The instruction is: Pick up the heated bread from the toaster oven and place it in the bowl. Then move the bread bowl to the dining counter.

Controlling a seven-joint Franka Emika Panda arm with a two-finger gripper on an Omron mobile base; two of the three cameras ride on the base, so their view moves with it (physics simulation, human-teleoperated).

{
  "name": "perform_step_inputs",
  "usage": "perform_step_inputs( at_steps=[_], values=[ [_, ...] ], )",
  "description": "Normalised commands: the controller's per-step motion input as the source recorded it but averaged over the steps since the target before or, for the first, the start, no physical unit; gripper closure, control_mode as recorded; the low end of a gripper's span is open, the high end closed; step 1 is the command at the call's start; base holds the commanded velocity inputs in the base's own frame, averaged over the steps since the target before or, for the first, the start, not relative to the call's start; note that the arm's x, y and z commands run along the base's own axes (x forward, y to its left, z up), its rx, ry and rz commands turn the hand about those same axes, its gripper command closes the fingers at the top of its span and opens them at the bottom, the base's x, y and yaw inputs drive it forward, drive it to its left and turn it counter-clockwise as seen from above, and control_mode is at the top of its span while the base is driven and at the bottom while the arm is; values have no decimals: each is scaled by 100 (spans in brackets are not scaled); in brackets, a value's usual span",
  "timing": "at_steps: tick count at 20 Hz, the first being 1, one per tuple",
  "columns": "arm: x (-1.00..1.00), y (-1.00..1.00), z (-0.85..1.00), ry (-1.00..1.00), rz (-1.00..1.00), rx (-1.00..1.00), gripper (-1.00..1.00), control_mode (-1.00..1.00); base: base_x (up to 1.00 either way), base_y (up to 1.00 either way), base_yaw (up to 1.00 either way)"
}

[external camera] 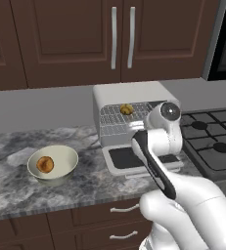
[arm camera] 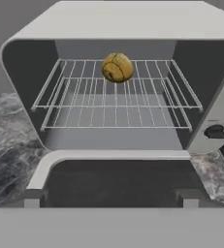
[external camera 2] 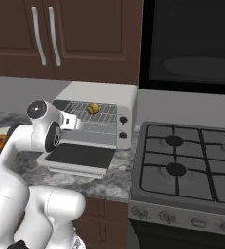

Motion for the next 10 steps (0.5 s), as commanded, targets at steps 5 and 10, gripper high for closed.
perform_step_inputs(
  at_steps=[5, 10],
  values=[
    [8, 0, -5, -30, 0, 0, -100, -100, 0, 0, 0],
    [23, 0, 0, -21, 0, 0, -100, -100, 0, 0, 0]
  ],
)
